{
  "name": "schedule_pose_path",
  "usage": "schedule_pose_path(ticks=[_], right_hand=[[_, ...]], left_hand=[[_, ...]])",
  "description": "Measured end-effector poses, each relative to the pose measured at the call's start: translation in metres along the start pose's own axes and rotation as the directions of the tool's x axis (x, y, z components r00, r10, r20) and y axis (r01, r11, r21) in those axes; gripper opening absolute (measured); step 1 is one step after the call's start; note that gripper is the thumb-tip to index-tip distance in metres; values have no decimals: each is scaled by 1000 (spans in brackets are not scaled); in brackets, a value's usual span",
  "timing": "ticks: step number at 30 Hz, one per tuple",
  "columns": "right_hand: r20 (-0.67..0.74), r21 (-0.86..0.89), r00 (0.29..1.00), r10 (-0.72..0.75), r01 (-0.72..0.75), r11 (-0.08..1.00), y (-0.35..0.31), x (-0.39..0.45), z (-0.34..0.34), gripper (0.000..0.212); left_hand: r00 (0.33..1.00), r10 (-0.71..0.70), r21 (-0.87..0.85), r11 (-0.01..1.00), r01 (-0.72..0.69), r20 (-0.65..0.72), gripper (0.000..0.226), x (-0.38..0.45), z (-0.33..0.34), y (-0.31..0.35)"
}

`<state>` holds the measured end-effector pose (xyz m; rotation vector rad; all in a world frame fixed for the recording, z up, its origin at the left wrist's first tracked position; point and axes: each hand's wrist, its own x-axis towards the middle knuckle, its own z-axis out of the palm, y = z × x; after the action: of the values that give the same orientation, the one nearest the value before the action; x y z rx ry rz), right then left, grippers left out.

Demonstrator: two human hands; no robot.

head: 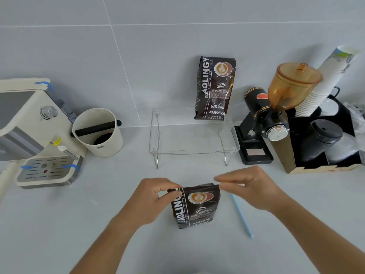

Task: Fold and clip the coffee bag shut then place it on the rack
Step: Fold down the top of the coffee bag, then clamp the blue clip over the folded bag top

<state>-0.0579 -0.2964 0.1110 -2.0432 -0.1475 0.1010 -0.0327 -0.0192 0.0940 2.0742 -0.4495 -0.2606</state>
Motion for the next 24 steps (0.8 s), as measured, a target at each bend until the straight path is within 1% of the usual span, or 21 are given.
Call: schedule_pose_path(ticks=[2,4,5,8,11,13,16,18,20,24], right_hand=[[-91,39,987,133,-130,991,17,-1,-15,26],[-149,-81,956,254,-268,960,40,-3,-28,20],[-174,-157,933,315,-342,926,56,-4,-31,19],[-225,-333,881,417,-472,817,102,-12,-34,24],[-208,-511,850,485,-517,687,139,-20,-33,32],[-206,-568,824,528,-540,622,154,-23,-34,34],[-200,-641,804,560,-540,545,163,-26,-33,23],[-206,-660,800,563,-538,524,163,-27,-32,19],[-207,-665,803,559,-534,522,162,-28,-32,19],[-172,-656,835,523,-493,572,160,-32,-30,18]], left_hand=[[1000,-5,-11,1000,5,1,19,-1,-2,-2],[1000,-2,-18,1000,2,3,21,0,-2,-2],[1000,-1,-23,1000,1,7,22,2,0,-3],[1000,8,-32,999,-8,-4,24,4,1,-3],[1000,-1,-57,998,1,-13,21,4,1,-3],[999,-11,-72,997,8,-34,18,4,4,-4],[998,-30,-112,993,23,-62,23,2,7,-7],[996,-37,-151,988,26,-76,28,0,8,-6],[993,-73,-194,979,54,-93,26,-2,10,-6],[979,-147,-323,942,94,-144,18,-4,17,-8]])
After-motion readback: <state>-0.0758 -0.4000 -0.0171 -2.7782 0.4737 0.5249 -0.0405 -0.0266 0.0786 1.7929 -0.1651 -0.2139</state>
